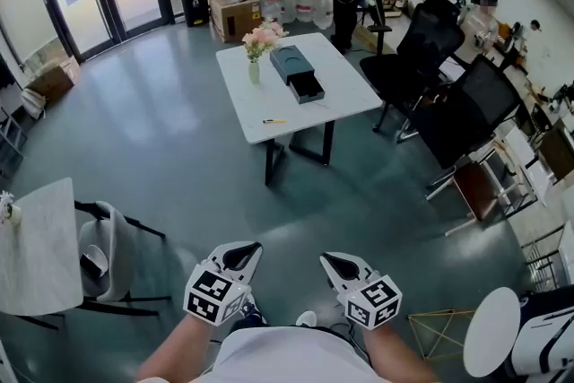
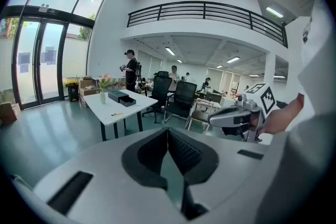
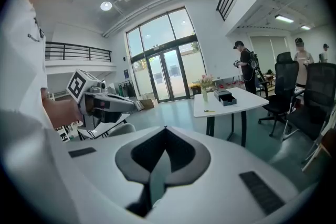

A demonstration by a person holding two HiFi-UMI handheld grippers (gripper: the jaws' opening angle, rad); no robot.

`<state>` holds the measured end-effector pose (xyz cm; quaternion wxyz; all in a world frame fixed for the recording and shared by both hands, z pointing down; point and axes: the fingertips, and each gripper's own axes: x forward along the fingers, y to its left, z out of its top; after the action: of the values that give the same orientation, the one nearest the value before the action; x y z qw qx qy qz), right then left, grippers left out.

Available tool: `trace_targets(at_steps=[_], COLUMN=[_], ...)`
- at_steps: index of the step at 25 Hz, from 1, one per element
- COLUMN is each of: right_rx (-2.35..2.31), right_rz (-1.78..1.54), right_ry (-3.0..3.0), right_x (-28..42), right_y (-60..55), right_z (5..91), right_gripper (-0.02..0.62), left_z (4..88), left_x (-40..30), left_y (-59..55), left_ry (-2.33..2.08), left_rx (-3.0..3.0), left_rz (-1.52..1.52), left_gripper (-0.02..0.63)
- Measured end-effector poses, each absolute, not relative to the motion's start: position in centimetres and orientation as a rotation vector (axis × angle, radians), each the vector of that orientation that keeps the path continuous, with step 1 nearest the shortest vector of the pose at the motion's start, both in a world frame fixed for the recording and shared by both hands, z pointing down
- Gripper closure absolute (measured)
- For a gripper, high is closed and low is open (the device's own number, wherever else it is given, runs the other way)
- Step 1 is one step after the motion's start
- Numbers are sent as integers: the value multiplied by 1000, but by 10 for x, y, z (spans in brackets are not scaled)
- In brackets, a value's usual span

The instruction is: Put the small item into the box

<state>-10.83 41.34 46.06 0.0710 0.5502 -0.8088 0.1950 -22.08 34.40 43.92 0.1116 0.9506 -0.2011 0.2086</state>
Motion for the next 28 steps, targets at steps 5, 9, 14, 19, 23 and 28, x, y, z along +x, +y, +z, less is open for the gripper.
trace_targets(at_steps=[5, 9, 14, 19, 23, 28], right_rx=[1669, 1683, 1651, 1666, 1688, 1742], right_rz=[634, 684, 708, 722, 706, 699], right_ry=[-2486, -2451, -2450, -2435, -2418, -2379], right_x=[-116, -119, -132, -147, -163, -181], right_y=[407, 400, 380, 347, 320, 293], right_z=[457, 466, 474, 474, 471, 470], right_gripper=[580, 580, 580, 580, 580, 580], left_z=[446, 454, 462, 469, 466, 469], left_x=[-222, -223, -237, -251, -266, -280], left_y=[342, 342, 327, 296, 267, 236], left_ry=[-573, -544, -521, -475, -448, -403], left_rx=[2766, 2746, 2739, 2734, 2749, 2757], left_rz=[631, 673, 704, 729, 708, 685], left_gripper=[589, 589, 590, 589, 590, 589])
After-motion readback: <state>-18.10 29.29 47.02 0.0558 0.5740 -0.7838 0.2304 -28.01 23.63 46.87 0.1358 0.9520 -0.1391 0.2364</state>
